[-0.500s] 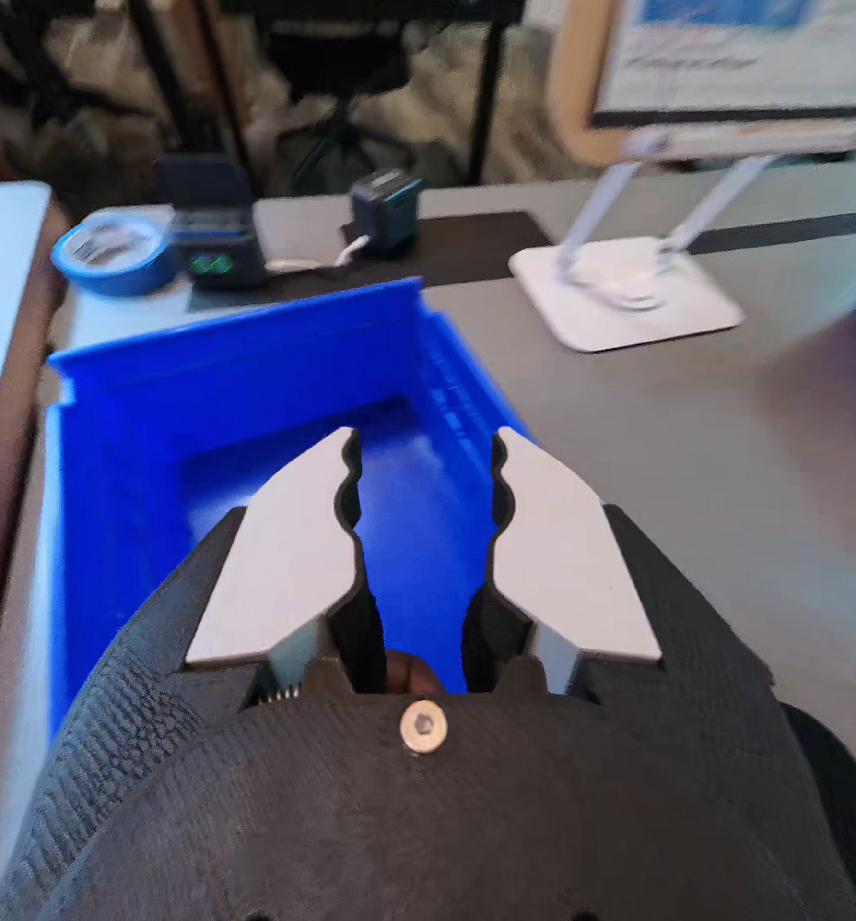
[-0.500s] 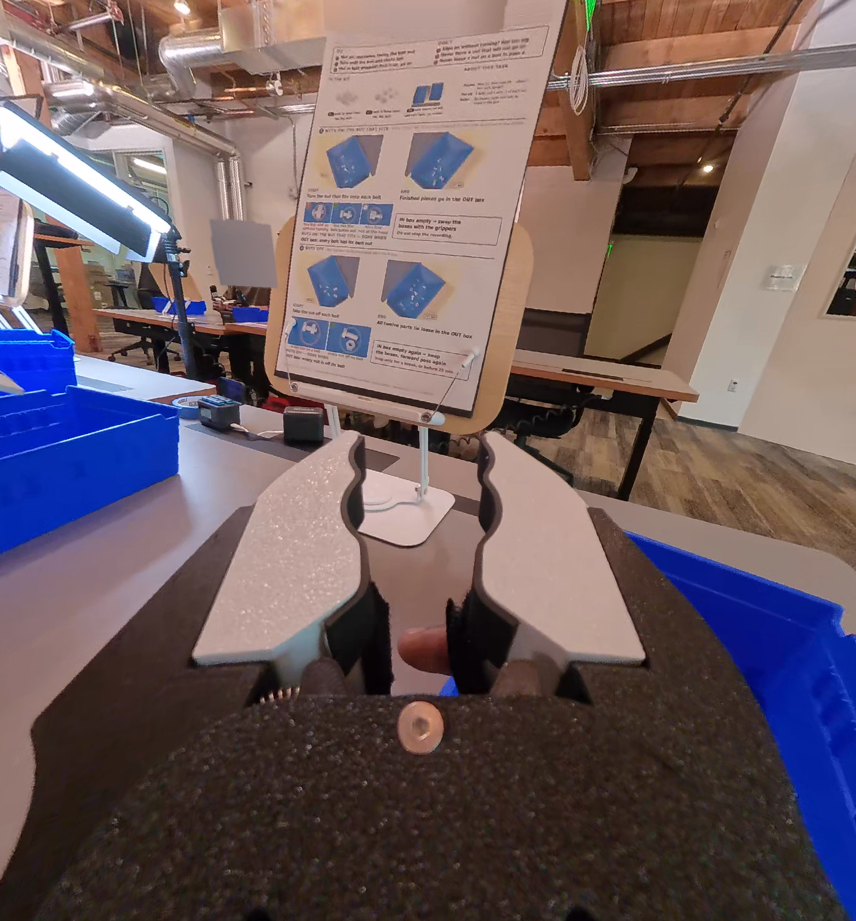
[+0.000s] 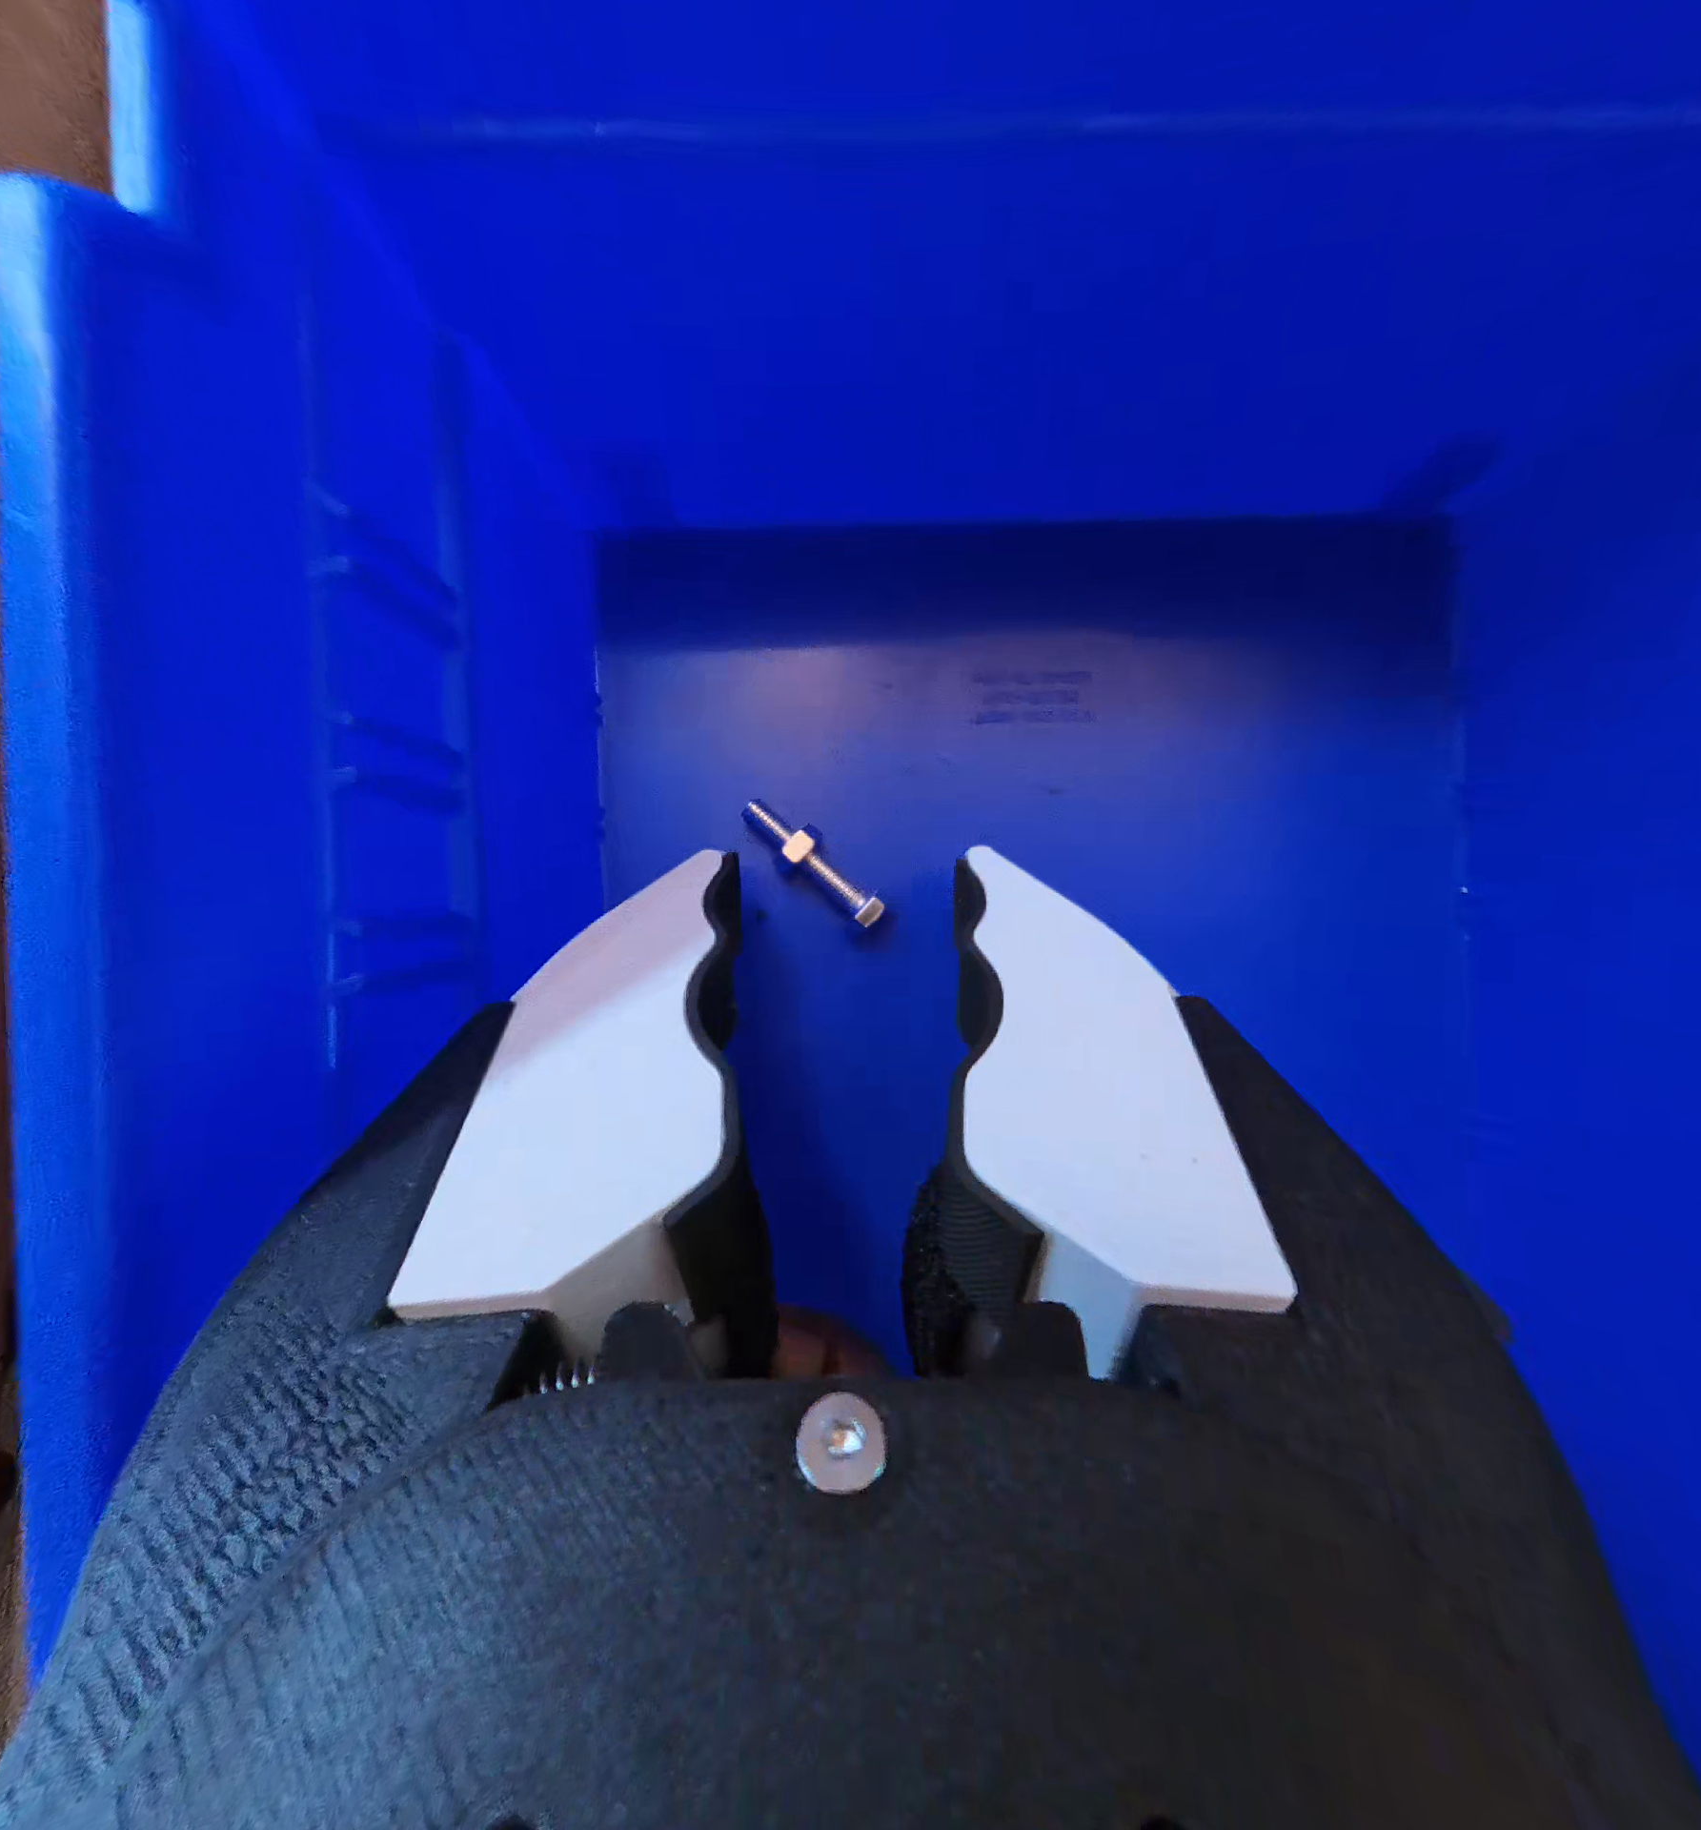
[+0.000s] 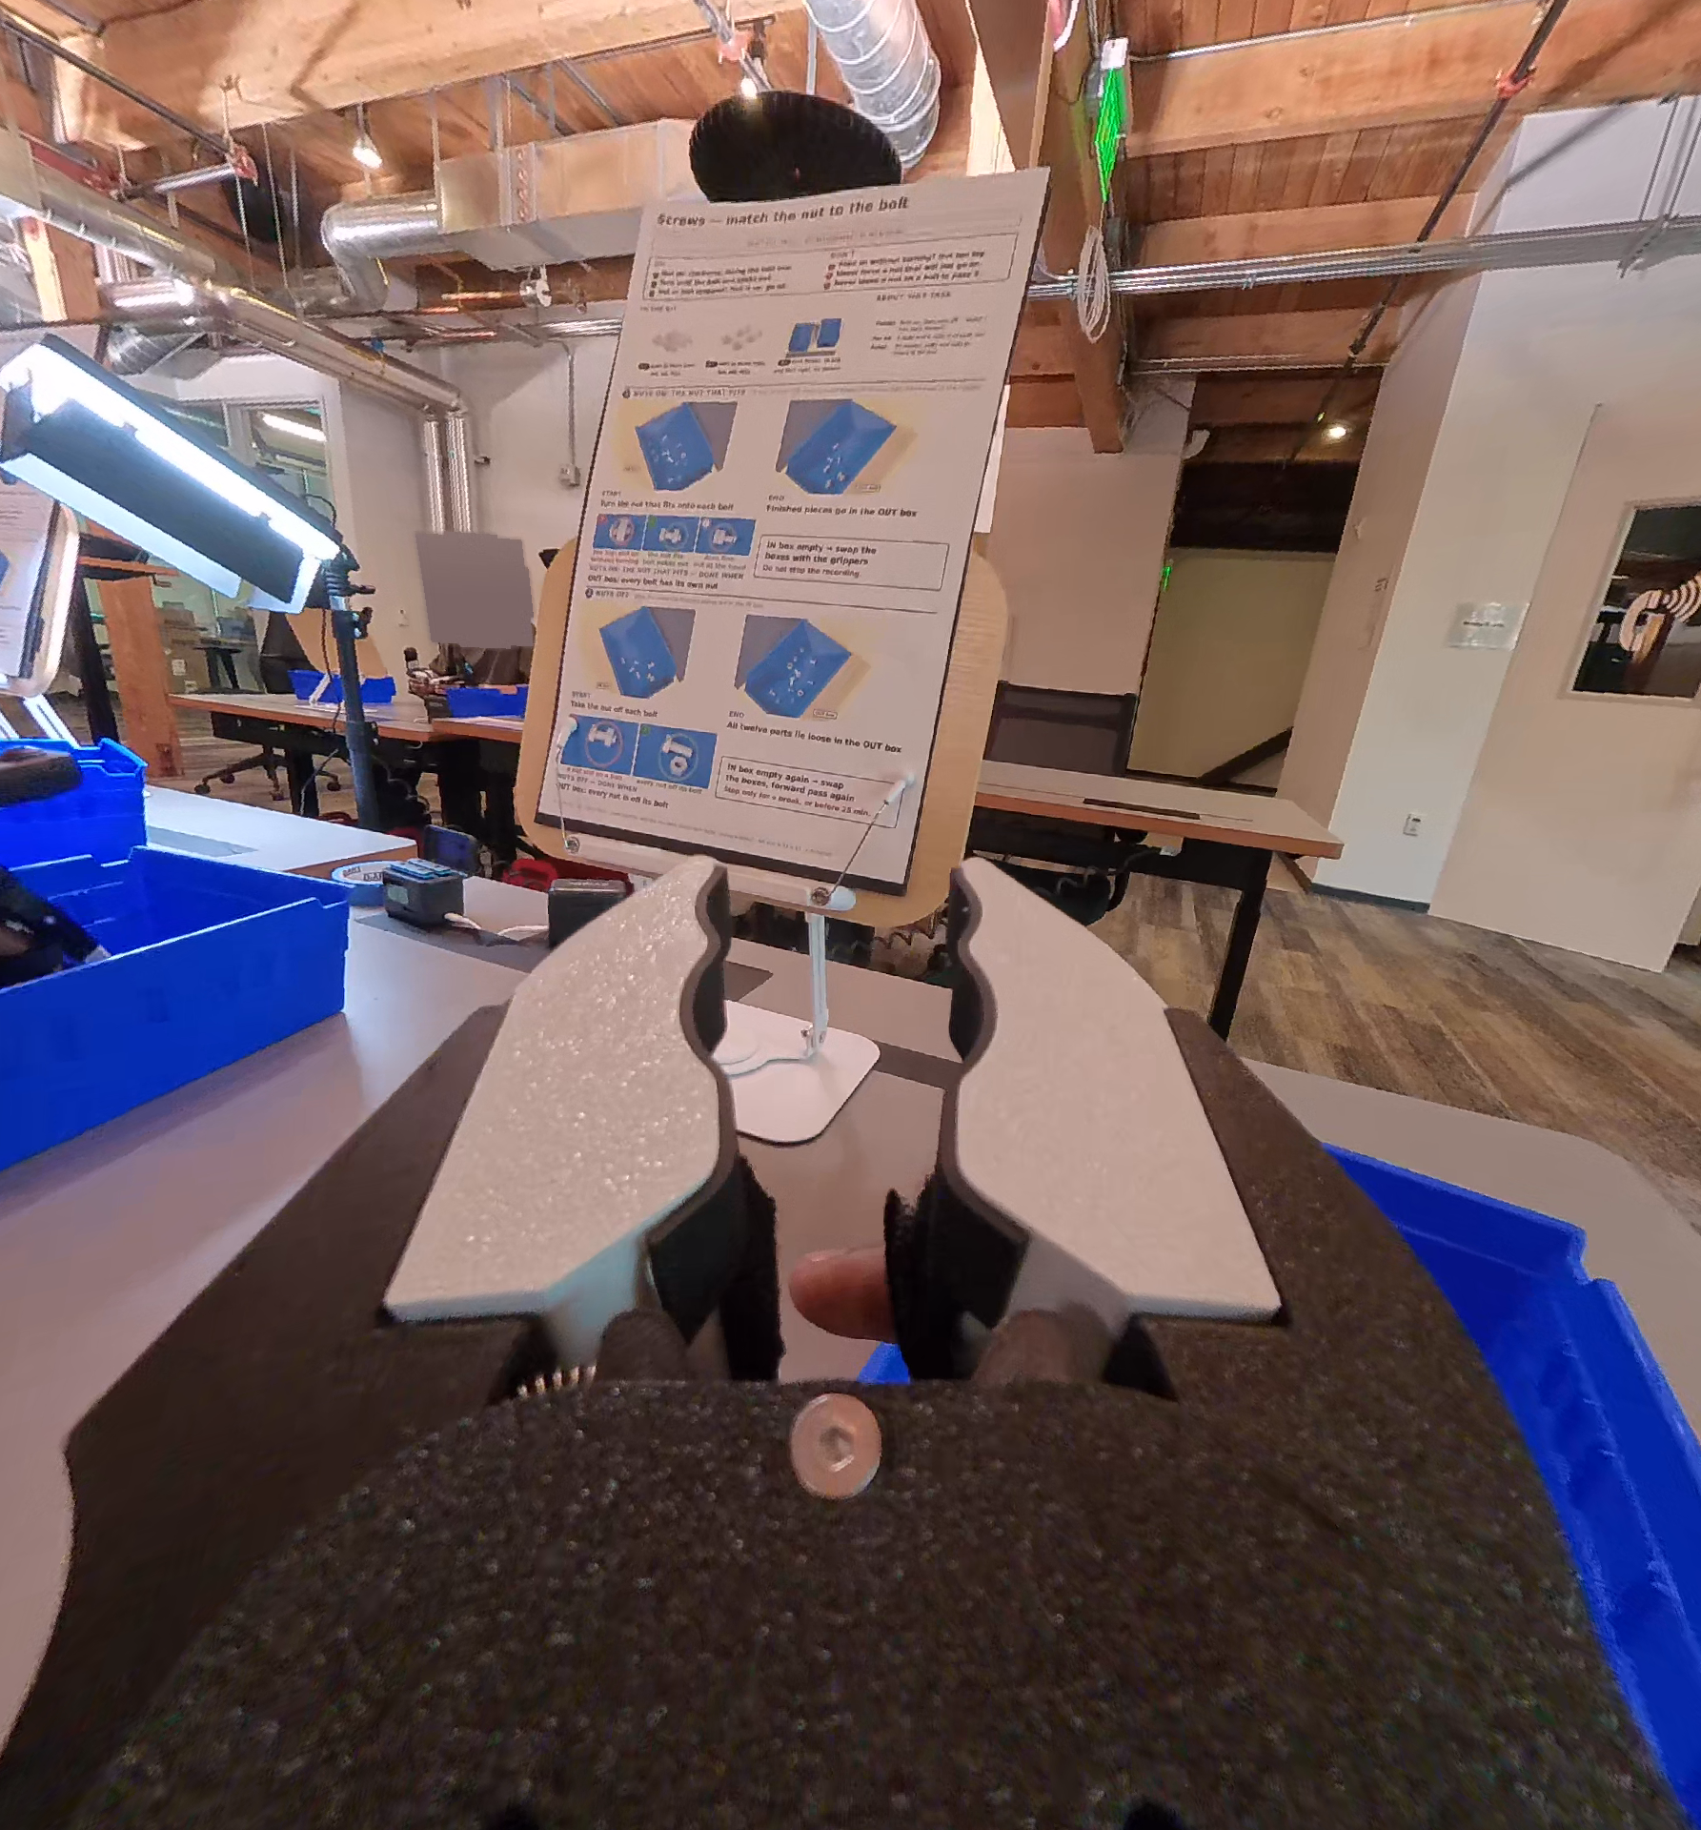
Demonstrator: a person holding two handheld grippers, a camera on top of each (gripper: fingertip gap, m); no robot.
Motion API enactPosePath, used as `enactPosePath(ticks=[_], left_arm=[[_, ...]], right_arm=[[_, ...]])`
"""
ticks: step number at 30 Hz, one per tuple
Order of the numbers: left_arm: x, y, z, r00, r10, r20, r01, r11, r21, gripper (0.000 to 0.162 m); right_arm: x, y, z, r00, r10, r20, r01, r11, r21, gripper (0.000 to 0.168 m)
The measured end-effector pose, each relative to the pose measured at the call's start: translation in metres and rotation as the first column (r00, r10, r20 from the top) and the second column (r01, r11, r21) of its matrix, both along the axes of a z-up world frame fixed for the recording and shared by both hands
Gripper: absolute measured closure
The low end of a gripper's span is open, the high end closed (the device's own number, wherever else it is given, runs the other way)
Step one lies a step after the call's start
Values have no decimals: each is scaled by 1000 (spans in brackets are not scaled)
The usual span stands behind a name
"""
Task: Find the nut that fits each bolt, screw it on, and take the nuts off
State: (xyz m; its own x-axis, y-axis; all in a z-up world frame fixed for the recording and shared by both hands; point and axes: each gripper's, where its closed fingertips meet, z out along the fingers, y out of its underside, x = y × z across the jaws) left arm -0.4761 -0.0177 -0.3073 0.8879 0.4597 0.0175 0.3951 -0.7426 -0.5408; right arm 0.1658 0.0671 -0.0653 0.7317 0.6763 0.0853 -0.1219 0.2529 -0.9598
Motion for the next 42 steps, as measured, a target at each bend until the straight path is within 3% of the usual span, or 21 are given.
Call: enactPosePath(ticks=[11,22,26,29,32,35,38,42], left_arm=[[-7,0,-14,1000,9,-10,-9,999,-48,133],[2,0,-13,995,-83,-55,78,993,-90,150],[8,3,-3,991,-104,-84,104,995,0,151],[22,13,30,981,-138,-138,161,971,175,151],[54,25,86,942,-213,-258,307,857,414,151],[114,26,146,875,-304,-377,481,639,600,151],[174,16,183,801,-365,-474,598,452,662,151],[262,-4,206,686,-457,-566,695,182,696,151]], right_arm=[[6,3,-1,999,-32,12,32,999,4,126],[8,4,-1,999,-41,18,41,999,4,125],[5,4,-2,999,-34,20,34,999,2,126],[-1,2,-4,1000,-13,28,13,1000,-2,126],[-11,0,-7,999,17,48,-17,1000,-8,126],[-25,-6,-11,995,68,73,-67,998,-17,126],[-41,-13,-14,987,126,101,-124,992,-26,126],[-68,-29,-19,963,246,112,-241,969,-52,127]])
